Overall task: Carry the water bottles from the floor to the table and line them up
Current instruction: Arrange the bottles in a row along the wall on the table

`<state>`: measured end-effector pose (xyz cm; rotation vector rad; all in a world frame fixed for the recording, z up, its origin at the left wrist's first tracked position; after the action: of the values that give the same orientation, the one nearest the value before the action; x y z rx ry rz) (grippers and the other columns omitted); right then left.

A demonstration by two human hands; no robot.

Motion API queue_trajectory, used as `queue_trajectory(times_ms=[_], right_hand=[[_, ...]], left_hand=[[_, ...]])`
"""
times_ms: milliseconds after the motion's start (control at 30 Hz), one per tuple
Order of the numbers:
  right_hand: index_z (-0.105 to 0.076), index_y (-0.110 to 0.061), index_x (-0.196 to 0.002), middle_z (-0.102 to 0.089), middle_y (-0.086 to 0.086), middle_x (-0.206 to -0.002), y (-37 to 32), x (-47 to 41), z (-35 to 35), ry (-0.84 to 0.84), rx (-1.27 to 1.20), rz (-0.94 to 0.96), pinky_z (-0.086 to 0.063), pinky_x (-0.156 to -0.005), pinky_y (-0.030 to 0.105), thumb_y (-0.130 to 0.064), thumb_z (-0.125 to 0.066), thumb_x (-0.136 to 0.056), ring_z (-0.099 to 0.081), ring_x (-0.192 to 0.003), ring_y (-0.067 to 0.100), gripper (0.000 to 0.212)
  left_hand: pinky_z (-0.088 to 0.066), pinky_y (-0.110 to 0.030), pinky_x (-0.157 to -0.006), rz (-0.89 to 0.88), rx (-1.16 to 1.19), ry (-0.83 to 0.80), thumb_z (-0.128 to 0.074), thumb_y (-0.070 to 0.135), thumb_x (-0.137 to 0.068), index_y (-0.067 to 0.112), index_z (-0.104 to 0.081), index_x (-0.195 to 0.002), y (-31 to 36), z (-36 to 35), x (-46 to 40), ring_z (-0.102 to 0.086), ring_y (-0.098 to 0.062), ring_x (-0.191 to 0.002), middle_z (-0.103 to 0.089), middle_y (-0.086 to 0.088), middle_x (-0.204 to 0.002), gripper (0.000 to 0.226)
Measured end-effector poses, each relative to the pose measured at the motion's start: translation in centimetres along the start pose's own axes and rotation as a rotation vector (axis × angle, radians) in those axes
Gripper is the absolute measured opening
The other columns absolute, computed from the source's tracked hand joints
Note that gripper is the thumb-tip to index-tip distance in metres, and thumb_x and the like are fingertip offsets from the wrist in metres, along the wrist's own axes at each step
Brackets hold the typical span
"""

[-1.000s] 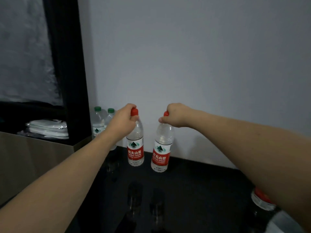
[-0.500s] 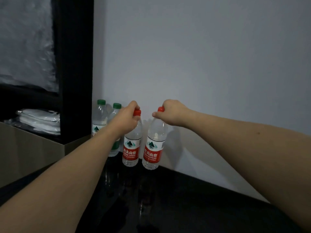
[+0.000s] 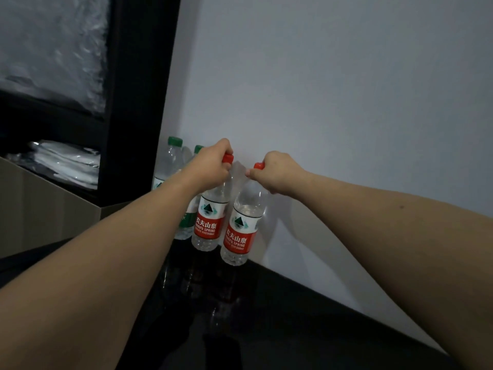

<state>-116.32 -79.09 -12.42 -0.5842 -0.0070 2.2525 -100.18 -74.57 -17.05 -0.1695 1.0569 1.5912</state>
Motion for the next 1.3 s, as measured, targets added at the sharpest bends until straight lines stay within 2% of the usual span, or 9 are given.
queue_trajectory(times_ms=[200,300,467,700,933,1000,1167,1233,1300], right_hand=[[-0.043,-0.015,-0.063,-0.054,0.007,-0.068,-0.5,-0.7,-1.2,0.055,0.069,0.01,-0.038,-0.057,0.029,-0.047,-0.055,-0.092,-0.057,-0.072,0.026,0.045],[-0.043,-0.015,-0.064,-0.052,0.005,-0.069,-0.6,-1.0,-1.5,0.086,0.044,0.012,-0.035,-0.054,0.029,-0.048,-0.055,-0.092,-0.055,-0.074,0.026,0.045],[-0.048,-0.014,-0.064,-0.053,0.005,-0.064,-1.0,-1.6,-2.1,0.087,0.005,0.008,-0.042,-0.062,0.03,-0.05,-0.054,-0.091,-0.06,-0.074,0.029,0.045],[-0.044,-0.016,-0.069,-0.05,0.001,-0.069,-0.8,-1.6,-2.6,0.125,0.021,0.026,-0.028,-0.048,0.029,-0.053,-0.054,-0.091,-0.047,-0.061,0.014,0.044],[-0.049,-0.011,-0.095,-0.054,0.006,-0.089,-0.7,-1.2,-3.1,0.147,-0.051,-0.002,-0.034,-0.055,0.029,-0.051,-0.055,-0.093,-0.051,-0.075,0.02,0.04],[-0.048,-0.011,-0.097,-0.054,0.006,-0.092,-0.8,-1.0,-3.2,0.152,-0.057,-0.009,-0.034,-0.056,0.029,-0.051,-0.054,-0.093,-0.052,-0.077,0.021,0.041],[-0.048,-0.012,-0.093,-0.054,0.004,-0.086,-0.8,-0.3,-2.9,0.132,-0.135,-0.047,-0.034,-0.05,0.027,-0.054,-0.057,-0.09,-0.051,-0.067,0.015,0.043],[-0.051,-0.01,-0.104,-0.056,0.003,-0.093,-0.9,0.5,-2.1,0.133,-0.165,-0.035,-0.039,-0.057,0.029,-0.06,-0.059,-0.086,-0.055,-0.077,0.019,0.053],[-0.048,-0.007,-0.123,-0.056,0.008,-0.109,-0.9,1.7,-0.7,0.171,-0.178,-0.023,-0.043,-0.068,0.032,-0.063,-0.058,-0.085,-0.056,-0.091,0.024,0.068]], left_hand=[[-0.04,-0.035,-0.071,-0.035,-0.01,0.027,-0.052,0.014,-0.095,0.024,-0.047,-0.114,-0.4,0.1,-0.1,-0.052,-0.021,-0.086,-0.048,-0.002,-0.098,0.022],[-0.041,-0.035,-0.071,-0.04,-0.011,0.037,-0.052,0.016,-0.095,0.024,-0.045,-0.115,-0.7,0.0,-0.1,-0.053,-0.02,-0.085,-0.049,-0.002,-0.098,0.022],[-0.048,-0.039,-0.075,-0.04,0.03,0.044,-0.052,0.018,-0.096,0.028,-0.044,-0.113,-1.0,-0.3,-0.1,-0.055,-0.021,-0.09,-0.054,-0.003,-0.103,0.021],[-0.05,-0.039,-0.083,-0.001,0.168,0.062,-0.056,0.019,-0.095,0.031,-0.047,-0.115,-1.4,-0.6,-0.1,-0.056,-0.023,-0.101,-0.052,0.0,-0.113,0.025],[-0.053,-0.038,-0.082,0.005,0.16,0.077,-0.056,0.02,-0.096,0.028,-0.046,-0.123,-1.1,-0.8,0.3,-0.057,-0.021,-0.097,-0.052,0.001,-0.112,0.03],[-0.051,-0.035,-0.078,0.006,0.168,0.087,-0.056,0.02,-0.096,0.027,-0.047,-0.124,-1.0,-0.9,0.4,-0.056,-0.019,-0.096,-0.052,0.001,-0.111,0.03],[-0.044,-0.03,-0.072,0.049,0.102,0.07,-0.056,0.019,-0.097,0.026,-0.045,-0.127,-0.7,-0.8,0.0,-0.055,-0.019,-0.095,-0.052,-0.002,-0.112,0.033],[-0.046,-0.032,-0.075,0.09,0.117,0.039,-0.057,0.019,-0.097,0.024,-0.046,-0.129,-0.3,-0.2,-0.2,-0.057,-0.021,-0.1,-0.056,-0.006,-0.12,0.034],[-0.048,-0.031,-0.078,0.113,0.115,0.033,-0.057,0.014,-0.097,0.021,-0.047,-0.132,0.3,0.6,-0.1,-0.057,-0.02,-0.102,-0.057,-0.007,-0.127,0.037]])
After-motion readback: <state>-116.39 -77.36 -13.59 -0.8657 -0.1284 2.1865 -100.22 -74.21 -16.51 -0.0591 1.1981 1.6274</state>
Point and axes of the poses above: each hand's wrist, its own x-axis away from the middle knuckle, its own z-axis out of the back of the hand, y = z × x, the point moved 1 cm from there along -x, towards the middle knuckle
